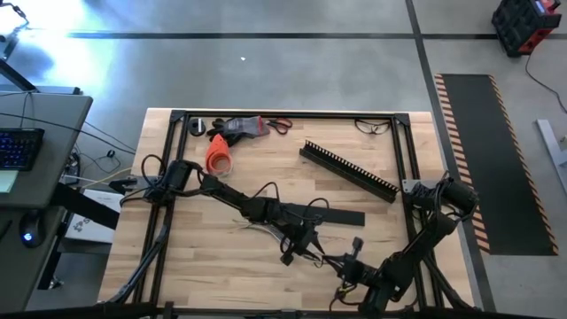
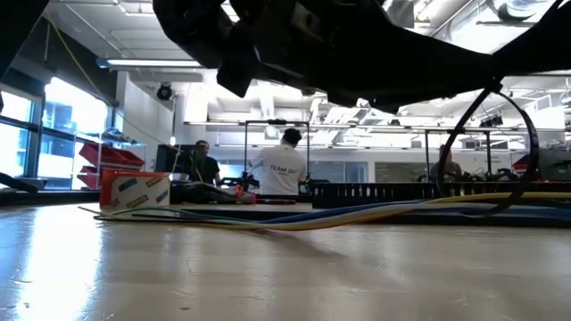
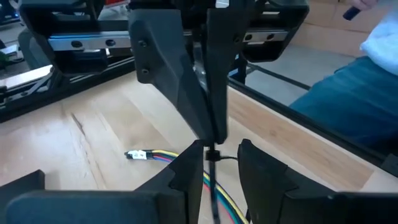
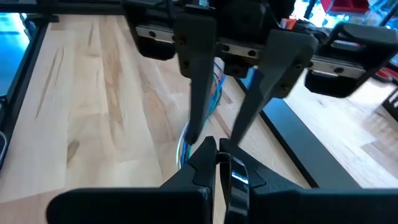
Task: Ziptie cables
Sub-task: Wrap the colored cables with the black zip tie
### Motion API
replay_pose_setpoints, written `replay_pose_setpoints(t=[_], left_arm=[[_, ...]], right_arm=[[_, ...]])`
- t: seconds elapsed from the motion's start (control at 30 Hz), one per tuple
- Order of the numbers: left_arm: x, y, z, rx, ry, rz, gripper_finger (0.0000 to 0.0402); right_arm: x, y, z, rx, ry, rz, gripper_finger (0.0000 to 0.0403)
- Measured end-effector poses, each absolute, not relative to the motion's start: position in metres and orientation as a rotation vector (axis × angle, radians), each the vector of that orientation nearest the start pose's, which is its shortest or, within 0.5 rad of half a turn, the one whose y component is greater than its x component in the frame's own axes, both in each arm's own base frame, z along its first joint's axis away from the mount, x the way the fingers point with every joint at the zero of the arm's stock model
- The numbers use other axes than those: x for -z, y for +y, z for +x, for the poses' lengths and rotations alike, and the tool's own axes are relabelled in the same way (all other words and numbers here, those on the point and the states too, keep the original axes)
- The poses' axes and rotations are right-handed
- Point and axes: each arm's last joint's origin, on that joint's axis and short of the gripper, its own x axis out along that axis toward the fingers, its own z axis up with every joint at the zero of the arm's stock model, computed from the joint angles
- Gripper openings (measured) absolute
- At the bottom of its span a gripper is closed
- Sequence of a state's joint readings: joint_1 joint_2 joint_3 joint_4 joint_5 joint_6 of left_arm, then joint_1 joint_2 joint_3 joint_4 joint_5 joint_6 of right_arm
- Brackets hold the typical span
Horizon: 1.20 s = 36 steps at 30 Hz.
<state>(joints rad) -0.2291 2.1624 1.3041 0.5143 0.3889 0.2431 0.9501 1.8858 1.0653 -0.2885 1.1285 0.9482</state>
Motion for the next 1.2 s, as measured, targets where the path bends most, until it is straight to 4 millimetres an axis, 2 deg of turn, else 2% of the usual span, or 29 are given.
replay_pose_setpoints(t=[0.23, 0.47, 0.83, 1.1, 1.2], left_arm=[[-0.143, -0.116, 0.448, 0.656, 0.264, 0.199, 0.0078], [-0.125, -0.118, 0.451, 0.694, 0.253, 0.183, 0.0078], [-0.130, -0.113, 0.453, 0.742, 0.202, 0.121, 0.0076], [-0.130, -0.109, 0.454, 0.761, 0.197, 0.113, 0.0013], [-0.130, -0.110, 0.453, 0.761, 0.198, 0.114, 0.0003]], right_arm=[[-0.147, 0.272, 0.227, 0.351, 0.398, -0.083, 0.0000], [-0.148, 0.272, 0.227, 0.355, 0.393, -0.085, 0.0000], [-0.148, 0.272, 0.227, 0.354, 0.394, -0.088, 0.0000], [-0.148, 0.273, 0.227, 0.345, 0.400, -0.104, 0.0000], [-0.148, 0.273, 0.227, 0.345, 0.401, -0.104, 0.0000]])
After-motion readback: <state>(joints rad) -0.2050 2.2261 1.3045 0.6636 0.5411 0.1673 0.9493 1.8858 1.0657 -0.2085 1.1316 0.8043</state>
